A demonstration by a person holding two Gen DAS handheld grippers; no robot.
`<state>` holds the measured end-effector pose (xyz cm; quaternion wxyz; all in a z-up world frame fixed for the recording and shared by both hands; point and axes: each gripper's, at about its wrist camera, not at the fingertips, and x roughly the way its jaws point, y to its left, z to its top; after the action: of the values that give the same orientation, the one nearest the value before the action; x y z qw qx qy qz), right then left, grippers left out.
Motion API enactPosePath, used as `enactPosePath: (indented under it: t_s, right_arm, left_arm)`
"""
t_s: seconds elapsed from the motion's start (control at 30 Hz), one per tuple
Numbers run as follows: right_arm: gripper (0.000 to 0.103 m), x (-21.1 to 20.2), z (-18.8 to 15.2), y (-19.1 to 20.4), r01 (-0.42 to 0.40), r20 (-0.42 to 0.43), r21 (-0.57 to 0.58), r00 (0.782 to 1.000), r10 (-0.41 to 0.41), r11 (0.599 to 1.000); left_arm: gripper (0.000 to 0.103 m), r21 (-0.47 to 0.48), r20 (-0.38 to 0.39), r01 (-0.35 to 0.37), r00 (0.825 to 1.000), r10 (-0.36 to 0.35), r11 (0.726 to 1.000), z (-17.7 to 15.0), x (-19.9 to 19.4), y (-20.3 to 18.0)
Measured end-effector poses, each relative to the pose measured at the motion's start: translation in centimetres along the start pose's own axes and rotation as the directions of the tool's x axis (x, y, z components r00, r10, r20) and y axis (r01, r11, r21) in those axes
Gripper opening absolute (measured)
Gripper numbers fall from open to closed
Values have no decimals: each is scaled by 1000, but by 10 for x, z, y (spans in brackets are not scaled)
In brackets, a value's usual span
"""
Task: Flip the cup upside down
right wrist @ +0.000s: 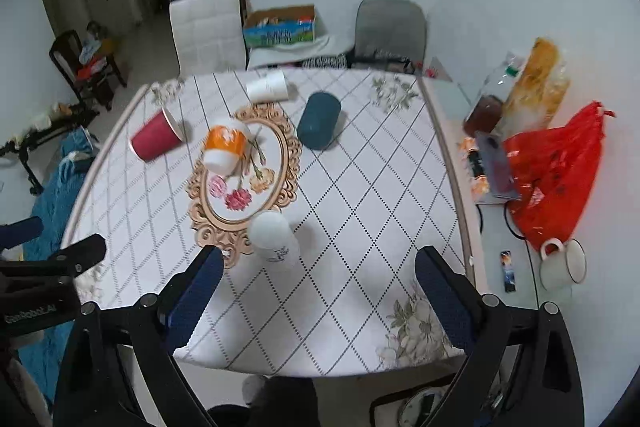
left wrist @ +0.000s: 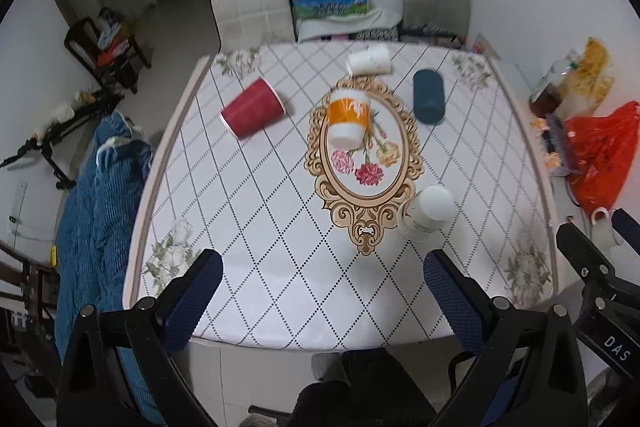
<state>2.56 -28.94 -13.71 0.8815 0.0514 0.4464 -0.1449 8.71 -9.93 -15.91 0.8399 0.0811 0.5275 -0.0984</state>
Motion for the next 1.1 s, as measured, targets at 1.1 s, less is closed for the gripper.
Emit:
enactPosePath:
  t_s: [1.1]
  right_arm:
    - [101,-218,-46,-14,-19,209,7,978,17,1000]
  left_arm:
    - [103,-19,248,28,969,-22,999,-72,-172,4]
